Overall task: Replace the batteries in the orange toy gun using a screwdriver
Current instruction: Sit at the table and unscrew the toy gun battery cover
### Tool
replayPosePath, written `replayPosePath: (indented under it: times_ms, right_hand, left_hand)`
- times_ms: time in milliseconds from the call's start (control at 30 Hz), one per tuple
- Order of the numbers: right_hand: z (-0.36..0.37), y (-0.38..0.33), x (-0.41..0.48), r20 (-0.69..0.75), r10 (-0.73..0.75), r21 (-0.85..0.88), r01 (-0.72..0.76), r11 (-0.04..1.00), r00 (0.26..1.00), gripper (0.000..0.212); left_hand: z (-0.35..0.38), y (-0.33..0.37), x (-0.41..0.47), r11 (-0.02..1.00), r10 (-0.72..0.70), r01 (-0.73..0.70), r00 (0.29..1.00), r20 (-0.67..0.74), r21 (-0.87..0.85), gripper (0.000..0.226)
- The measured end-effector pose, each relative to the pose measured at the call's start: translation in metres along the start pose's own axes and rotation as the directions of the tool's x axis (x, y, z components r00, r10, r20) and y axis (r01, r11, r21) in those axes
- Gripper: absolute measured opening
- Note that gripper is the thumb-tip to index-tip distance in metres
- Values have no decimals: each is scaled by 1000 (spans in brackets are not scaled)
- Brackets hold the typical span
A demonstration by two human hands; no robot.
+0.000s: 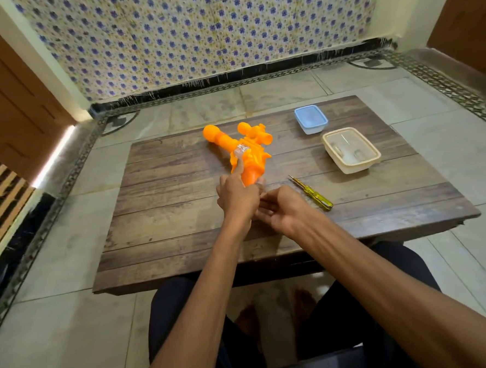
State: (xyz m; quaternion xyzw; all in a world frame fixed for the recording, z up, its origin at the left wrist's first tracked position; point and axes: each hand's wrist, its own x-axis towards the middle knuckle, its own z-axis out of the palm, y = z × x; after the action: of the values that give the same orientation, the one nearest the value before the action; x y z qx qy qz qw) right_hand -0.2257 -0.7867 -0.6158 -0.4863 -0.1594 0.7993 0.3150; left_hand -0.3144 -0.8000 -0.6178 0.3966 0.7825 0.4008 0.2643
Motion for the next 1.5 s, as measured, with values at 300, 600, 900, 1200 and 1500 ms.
replayPosePath:
  times_ms: [300, 600, 900, 1200, 1500]
  right_hand:
    - [-10, -1, -5, 123, -56, 10, 55, 998, 991, 21]
    - [-12, -4, -10, 212, -188, -142, 221, 965, 959, 23]
    - [-8, -1, -7, 162, -301, -207, 330, 921, 940, 18]
    - [-8, -1, -8, 167, -363, -300, 398, 867, 917, 14]
    - [-9, -2, -13, 184, -364, -296, 405, 865, 913, 18]
  left_hand:
    - [6, -13, 14, 991, -77, 77, 997, 9, -112, 86]
    - [2, -19, 24, 970, -47, 56, 998, 42, -235, 88]
    - [-12, -1, 11, 956, 0, 19, 998, 65, -293, 85]
    - [-13, 0, 12, 948, 2, 20, 998, 68, -318, 83]
    - [-14, -1, 12, 936, 0, 26, 997, 73, -351, 80]
